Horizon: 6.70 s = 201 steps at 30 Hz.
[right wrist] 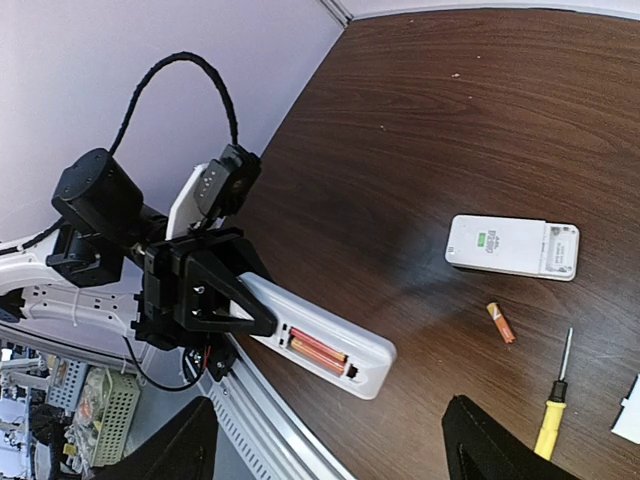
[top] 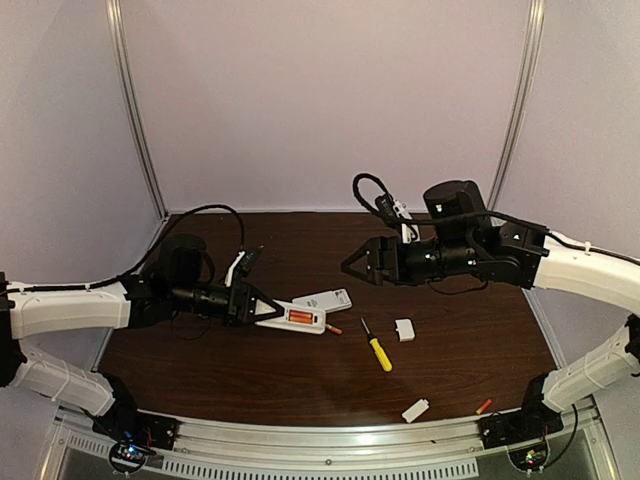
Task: Unload the batteries from the remote control
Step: Place the remote control without the battery cover at the center of the board, then pick up the screwdriver from the center of the board, then pass from the right arm to the left
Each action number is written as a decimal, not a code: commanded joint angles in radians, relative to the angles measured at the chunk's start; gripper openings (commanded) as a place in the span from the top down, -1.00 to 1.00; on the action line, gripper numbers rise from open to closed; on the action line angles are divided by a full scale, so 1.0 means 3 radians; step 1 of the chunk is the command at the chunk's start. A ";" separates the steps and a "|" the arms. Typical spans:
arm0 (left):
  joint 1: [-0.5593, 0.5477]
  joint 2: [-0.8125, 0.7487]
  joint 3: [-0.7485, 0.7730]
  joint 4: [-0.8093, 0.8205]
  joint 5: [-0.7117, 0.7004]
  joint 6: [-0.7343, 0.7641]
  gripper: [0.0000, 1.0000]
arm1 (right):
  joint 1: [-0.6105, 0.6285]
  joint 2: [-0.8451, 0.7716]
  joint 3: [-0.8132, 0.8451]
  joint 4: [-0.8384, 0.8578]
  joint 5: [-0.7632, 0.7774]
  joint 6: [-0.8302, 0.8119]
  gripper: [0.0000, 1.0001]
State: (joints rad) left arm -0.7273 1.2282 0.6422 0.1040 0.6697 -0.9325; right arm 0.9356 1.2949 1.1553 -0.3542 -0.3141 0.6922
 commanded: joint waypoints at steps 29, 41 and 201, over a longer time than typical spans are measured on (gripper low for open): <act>-0.0033 0.0856 -0.0649 0.1431 0.0364 -0.0322 1.00 | 0.0411 0.0356 -0.0584 -0.1251 0.1180 -0.0181 -0.63; -0.0045 0.1127 -0.0810 0.1544 0.0416 -0.0354 0.54 | 0.0487 0.0554 -0.0704 -0.1198 0.1188 -0.0175 -0.63; -0.0377 0.0986 0.1950 -0.1050 0.1654 0.1349 1.00 | 0.0241 -0.0251 -0.0306 -0.0351 -0.1726 -0.0589 1.00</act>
State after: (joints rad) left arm -0.8284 1.5055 1.2049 -0.2539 1.1831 -0.5365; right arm 1.0092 1.2186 1.0607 -0.4549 -0.8394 0.5232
